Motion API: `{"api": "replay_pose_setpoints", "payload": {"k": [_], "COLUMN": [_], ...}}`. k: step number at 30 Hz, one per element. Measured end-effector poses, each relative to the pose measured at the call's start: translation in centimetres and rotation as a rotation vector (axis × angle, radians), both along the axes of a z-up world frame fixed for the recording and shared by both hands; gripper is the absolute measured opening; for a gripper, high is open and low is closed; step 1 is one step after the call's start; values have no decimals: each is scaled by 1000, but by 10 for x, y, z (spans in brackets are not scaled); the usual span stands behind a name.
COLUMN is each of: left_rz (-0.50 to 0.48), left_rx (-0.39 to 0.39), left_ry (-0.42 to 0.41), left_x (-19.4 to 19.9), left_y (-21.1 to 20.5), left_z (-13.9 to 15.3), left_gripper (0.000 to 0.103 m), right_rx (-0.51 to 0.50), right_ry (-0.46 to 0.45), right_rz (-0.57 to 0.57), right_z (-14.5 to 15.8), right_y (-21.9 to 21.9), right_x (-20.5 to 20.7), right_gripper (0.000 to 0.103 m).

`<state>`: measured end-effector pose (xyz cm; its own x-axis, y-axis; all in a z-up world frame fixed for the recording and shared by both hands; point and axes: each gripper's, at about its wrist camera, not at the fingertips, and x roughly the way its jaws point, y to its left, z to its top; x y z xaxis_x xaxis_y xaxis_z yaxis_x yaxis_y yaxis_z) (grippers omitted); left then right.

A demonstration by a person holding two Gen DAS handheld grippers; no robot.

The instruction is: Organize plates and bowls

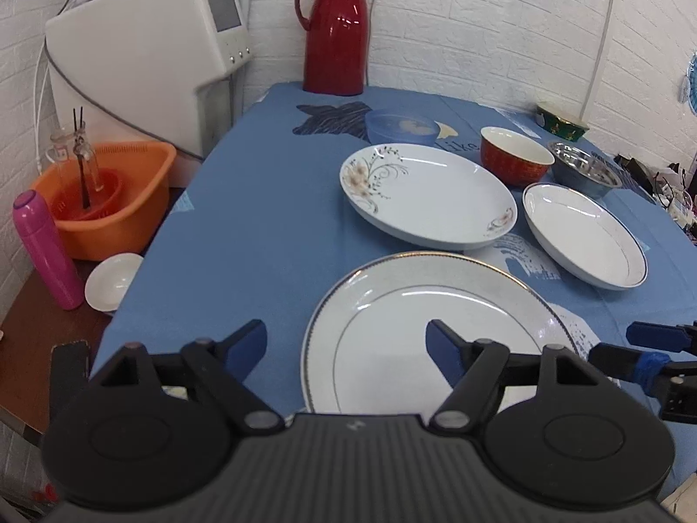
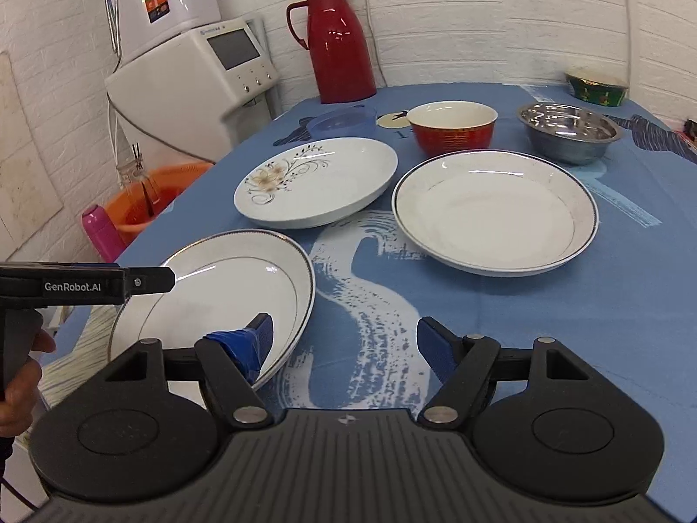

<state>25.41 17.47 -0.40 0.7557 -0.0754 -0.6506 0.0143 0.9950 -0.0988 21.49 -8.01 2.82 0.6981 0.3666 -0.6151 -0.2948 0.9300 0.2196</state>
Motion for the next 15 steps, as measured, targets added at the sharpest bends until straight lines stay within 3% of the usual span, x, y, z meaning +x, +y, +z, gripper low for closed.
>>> {"api": "replay_pose_setpoints", "payload": {"k": [3, 9, 12, 15], "left_rz": [-2, -35, -39, -53], "left_rx": [-19, -55, -58, -135], "left_ry": [0, 13, 39, 115], "left_x": [18, 86, 124, 159], "left_y": [7, 21, 24, 26], "left_z": [12, 36, 35, 26], "left_gripper": [74, 74, 74, 74], "right_rx": [0, -84, -97, -104], "right_ry": [-30, -89, -63, 10], "right_rz": [38, 122, 123, 112], "right_z": [14, 42, 39, 24], "right_y": [0, 18, 20, 23], "right_x": [18, 96, 144, 190], "right_gripper": [60, 60, 60, 60]}}
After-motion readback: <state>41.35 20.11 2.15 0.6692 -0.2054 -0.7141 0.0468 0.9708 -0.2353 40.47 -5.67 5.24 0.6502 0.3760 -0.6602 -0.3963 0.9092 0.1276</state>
